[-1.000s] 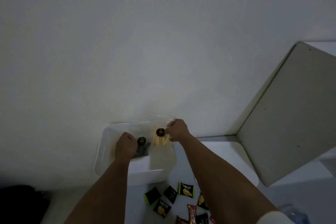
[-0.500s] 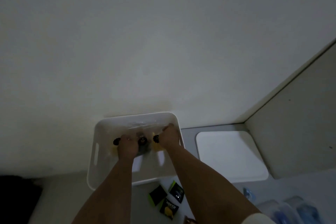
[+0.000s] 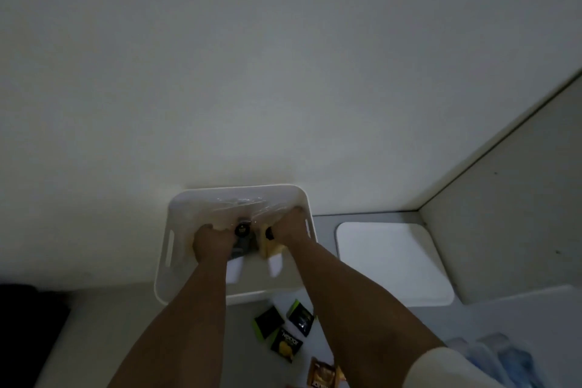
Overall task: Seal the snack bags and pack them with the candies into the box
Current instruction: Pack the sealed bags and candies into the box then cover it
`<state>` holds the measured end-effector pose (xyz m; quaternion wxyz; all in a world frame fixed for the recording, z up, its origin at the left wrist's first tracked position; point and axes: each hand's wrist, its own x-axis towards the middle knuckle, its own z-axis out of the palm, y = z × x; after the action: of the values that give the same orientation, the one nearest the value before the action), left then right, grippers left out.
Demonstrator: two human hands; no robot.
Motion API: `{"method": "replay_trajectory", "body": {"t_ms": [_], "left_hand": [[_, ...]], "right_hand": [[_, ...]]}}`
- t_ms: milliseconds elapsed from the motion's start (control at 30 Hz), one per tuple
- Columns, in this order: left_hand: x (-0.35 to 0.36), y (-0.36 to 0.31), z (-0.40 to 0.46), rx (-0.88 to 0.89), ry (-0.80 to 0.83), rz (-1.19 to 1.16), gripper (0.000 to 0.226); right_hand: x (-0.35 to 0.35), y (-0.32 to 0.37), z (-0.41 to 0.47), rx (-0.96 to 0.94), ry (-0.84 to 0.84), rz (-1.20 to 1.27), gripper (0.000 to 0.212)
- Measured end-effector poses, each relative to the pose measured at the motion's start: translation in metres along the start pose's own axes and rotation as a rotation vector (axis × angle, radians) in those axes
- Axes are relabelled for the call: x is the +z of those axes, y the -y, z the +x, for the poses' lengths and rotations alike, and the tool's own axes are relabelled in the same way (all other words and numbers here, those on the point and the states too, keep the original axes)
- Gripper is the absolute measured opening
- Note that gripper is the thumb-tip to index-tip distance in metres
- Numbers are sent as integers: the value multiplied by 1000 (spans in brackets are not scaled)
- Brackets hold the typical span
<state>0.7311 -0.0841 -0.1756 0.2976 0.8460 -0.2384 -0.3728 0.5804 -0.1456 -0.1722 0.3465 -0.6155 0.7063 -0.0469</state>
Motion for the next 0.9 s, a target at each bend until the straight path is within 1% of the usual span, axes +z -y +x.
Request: {"method": "replay_trajectory", "body": {"t_ms": [67,100,133,167,200,233,333,433,600,733,833,900], "left_hand": [[-10,-7,-14,24,-15,28,19],[-15,-11,-21,39,-32,29,20],[-19,-14,-27,57,-48,25,23],[-23,-18,-34,85,-65,10,27],[-24,-20,-41,119,-79,2,32],[-25,-24,-51,152,-87,-1,34],[-20,-33,-79,262,-92,-11,31],[-7,-42,-115,351,-78,-13,28],[25,-59,-166,447,-27,49,28],[59,-70,-201,504,1,103,28],[86,-72,-226,518,27,149,23],[105,-70,-241,522,50,159,26]], "right_hand": [[-22,6,-13,-39,86,-13,15],[-34,7,-21,-52,112,23,16],[-44,6,-30,-44,103,109,9],[-53,4,-34,-12,91,229,12],[-63,1,-39,-7,79,311,27],[-70,-3,-47,-19,71,381,35],[-89,-19,-71,-44,2,571,35],[-107,-44,-90,-85,-99,579,33],[-139,-100,-112,-92,-209,531,34],[-165,-153,-126,-50,-260,549,31],[-179,-197,-129,-11,-272,566,30],[-188,-229,-132,12,-286,561,29]]}}
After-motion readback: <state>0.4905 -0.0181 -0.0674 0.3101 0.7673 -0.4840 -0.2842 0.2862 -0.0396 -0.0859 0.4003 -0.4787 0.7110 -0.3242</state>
